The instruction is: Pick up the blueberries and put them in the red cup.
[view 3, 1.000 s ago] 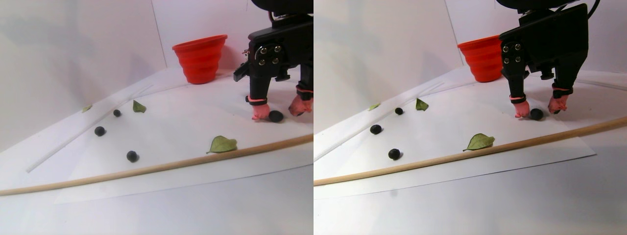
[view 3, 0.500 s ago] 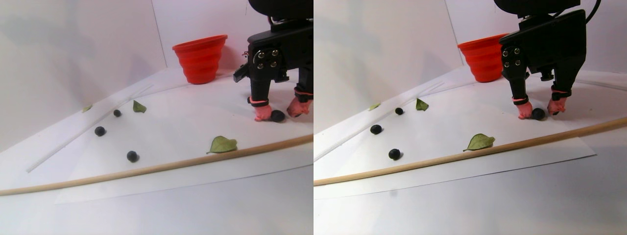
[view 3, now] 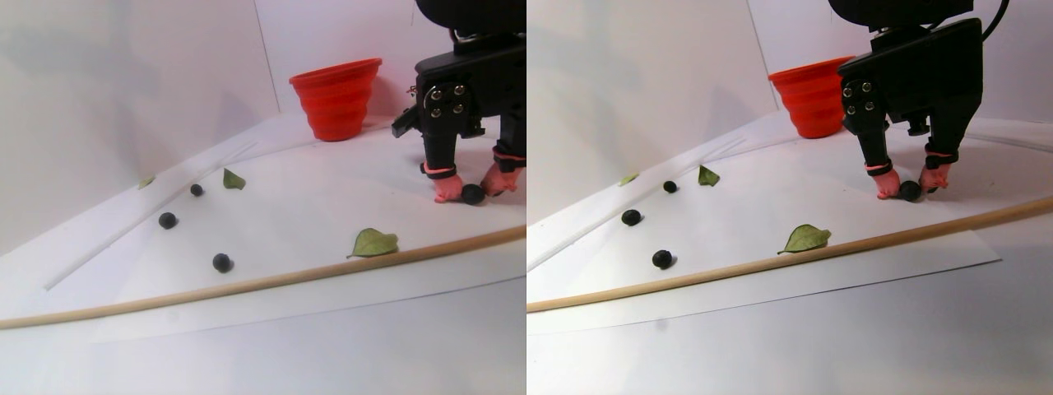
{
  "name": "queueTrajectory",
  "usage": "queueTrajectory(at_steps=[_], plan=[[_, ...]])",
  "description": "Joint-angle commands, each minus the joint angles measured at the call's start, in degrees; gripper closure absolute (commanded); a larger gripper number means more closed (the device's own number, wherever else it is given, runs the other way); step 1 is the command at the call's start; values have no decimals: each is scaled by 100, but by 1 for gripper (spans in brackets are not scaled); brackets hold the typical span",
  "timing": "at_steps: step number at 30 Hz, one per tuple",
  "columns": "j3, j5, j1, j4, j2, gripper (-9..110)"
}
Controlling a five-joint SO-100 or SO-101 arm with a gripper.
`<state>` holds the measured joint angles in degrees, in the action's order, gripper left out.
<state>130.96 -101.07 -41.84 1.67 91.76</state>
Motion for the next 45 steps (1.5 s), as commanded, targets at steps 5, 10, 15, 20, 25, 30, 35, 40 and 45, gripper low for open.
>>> queueTrajectory(at_steps=[5, 10, 15, 20, 25, 30, 35, 40, 45], plan=[[35, -53, 0, 62, 308, 90], [79, -79, 9, -105, 606, 90], [141, -79, 44, -325, 993, 90], [158, -70, 88, -606, 1389, 90], [176, -70, 132, -817, 1749, 90], [176, -88, 193, -1055, 2153, 91], [176, -158, 264, -1195, 2505, 91], [202, -237, 352, -1301, 2927, 91], [202, -272, 439, -1459, 3296, 91]])
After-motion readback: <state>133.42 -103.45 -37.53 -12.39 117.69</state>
